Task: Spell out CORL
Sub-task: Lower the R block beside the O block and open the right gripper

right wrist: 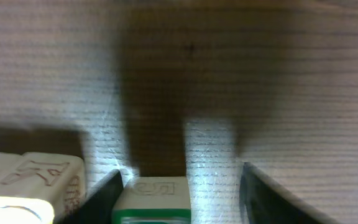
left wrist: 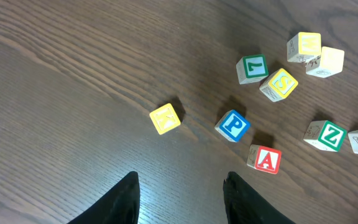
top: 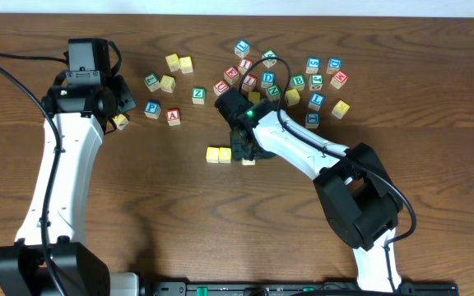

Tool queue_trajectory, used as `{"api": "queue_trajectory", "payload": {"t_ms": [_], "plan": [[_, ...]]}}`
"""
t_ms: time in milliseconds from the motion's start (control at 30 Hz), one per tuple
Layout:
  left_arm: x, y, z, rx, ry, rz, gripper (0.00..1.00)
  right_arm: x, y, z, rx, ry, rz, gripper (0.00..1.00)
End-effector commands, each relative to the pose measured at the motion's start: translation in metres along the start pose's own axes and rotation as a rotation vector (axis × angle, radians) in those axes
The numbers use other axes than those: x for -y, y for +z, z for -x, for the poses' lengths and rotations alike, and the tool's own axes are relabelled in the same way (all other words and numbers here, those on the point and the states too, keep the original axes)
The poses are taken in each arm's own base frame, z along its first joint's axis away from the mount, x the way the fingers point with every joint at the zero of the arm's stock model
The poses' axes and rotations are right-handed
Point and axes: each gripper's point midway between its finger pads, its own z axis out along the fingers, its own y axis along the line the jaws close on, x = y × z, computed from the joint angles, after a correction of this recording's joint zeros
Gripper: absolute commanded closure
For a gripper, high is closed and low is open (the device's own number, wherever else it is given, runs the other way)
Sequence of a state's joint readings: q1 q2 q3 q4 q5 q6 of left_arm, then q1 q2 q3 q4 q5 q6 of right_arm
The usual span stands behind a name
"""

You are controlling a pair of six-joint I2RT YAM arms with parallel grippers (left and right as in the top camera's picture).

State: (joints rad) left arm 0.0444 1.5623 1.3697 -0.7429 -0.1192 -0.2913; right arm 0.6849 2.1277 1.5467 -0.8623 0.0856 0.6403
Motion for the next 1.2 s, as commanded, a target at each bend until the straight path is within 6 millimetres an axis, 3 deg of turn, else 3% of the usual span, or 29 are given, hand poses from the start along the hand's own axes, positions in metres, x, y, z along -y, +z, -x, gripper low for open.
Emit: {"api": "queue_trajectory", "payload": {"t_ms": [0,67,133,167,233,367,533,700,900,1167], "plan": [[-0.003,0.001,0.003,0.005,-0.004,0.017,0.57,0.001,0.003,0.000,-0.007,0.008,0.006,0.89],[-0.003,0.001,0.003,0.006,-0.004,0.017,0.57,0.000,0.003,0.000,-0.005,0.008,0.008,0.89],[-0.003,0.001,0.003,0.006,-0.004,0.017,0.57,0.000,0.003,0.001,-0.002,0.008,0.010,0.65],[-0.003,0.001,0.003,0.006,-0.004,0.017,0.57,0.000,0.003,0.001,-0.002,0.008,0.010,0.45],[-0.003,0.001,0.003,0.006,-0.004,0.017,0.57,-0.002,0.003,0.002,0.004,0.007,0.014,0.31],[-0.003,0.001,0.003,0.006,-0.004,0.017,0.57,-0.002,0.003,0.003,0.007,0.008,0.017,0.31],[-0.003,0.001,0.003,0.006,-0.004,0.017,0.57,-0.005,0.001,0.008,0.023,0.011,0.029,0.44],[-0.003,0.001,0.003,0.006,-0.004,0.017,0.57,-0.002,-0.022,0.039,0.078,-0.011,0.056,0.47],[-0.003,0.001,0.003,0.006,-0.005,0.017,0.57,0.032,-0.076,0.100,0.165,0.005,0.070,0.45],[-0.003,0.001,0.003,0.006,-0.005,0.017,0.57,0.074,-0.074,0.122,0.182,0.094,0.052,0.44]]}}
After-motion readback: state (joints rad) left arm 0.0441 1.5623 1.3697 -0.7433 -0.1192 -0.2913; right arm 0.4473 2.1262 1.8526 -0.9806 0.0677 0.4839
